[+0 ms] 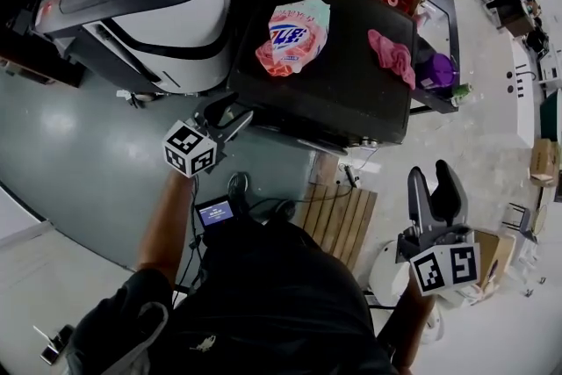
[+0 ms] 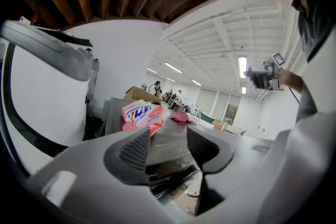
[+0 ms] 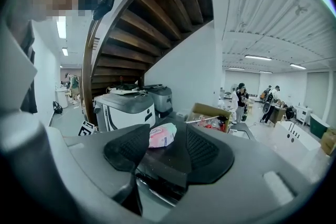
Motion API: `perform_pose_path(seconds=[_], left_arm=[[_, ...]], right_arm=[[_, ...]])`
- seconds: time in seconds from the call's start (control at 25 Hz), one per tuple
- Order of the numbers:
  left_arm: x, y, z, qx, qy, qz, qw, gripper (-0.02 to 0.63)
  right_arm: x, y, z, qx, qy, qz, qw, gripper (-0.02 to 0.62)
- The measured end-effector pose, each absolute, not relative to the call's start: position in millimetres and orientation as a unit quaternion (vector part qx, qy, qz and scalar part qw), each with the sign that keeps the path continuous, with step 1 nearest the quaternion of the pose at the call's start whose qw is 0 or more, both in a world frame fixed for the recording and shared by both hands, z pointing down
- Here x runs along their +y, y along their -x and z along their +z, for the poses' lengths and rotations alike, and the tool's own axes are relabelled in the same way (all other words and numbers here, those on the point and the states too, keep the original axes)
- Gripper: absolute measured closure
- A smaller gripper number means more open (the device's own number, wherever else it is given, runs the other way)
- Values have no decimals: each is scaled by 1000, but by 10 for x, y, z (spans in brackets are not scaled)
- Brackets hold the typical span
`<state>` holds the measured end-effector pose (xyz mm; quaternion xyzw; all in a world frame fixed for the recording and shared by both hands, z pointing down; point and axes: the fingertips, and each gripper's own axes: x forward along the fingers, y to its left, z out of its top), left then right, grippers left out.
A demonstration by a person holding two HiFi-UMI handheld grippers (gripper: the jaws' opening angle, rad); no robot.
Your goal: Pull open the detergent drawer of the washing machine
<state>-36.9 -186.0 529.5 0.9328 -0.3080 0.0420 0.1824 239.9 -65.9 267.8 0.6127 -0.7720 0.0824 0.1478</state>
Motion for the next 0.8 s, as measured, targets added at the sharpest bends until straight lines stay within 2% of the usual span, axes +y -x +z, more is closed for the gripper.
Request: perform_pose_path(seconds=[0.8], left_arm=[[-1952,279,6852,-288,-890,46,352,347]], right_arm=[[-694,-2314,2937,-749,-626,113,186,380]])
